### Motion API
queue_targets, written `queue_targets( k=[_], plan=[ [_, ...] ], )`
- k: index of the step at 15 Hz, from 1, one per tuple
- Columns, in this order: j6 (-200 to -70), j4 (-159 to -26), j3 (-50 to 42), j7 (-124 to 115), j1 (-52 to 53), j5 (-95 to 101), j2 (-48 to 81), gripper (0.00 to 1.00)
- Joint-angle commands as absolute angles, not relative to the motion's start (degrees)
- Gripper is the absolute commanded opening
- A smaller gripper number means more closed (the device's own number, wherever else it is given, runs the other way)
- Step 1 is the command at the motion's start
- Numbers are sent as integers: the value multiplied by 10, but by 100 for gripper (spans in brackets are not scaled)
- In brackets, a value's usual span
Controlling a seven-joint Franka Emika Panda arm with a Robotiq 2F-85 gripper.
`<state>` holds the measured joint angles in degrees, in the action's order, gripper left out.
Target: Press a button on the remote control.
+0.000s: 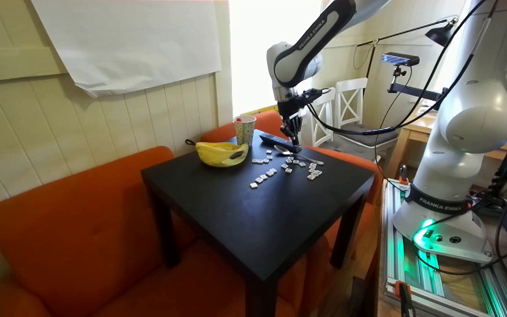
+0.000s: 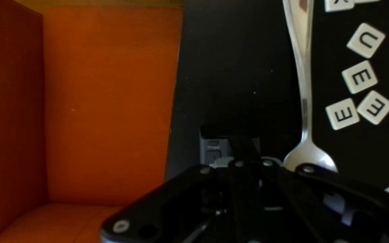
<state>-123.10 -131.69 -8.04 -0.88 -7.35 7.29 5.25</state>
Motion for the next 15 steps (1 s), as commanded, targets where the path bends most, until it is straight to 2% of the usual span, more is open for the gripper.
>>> queue_targets(
  k=[1,15],
  plan=[
    [-1236,-1306,-80,-15,-75,70,63,0],
    [-1216,-1304,-79,-22,-72,74,64,0]
  ],
)
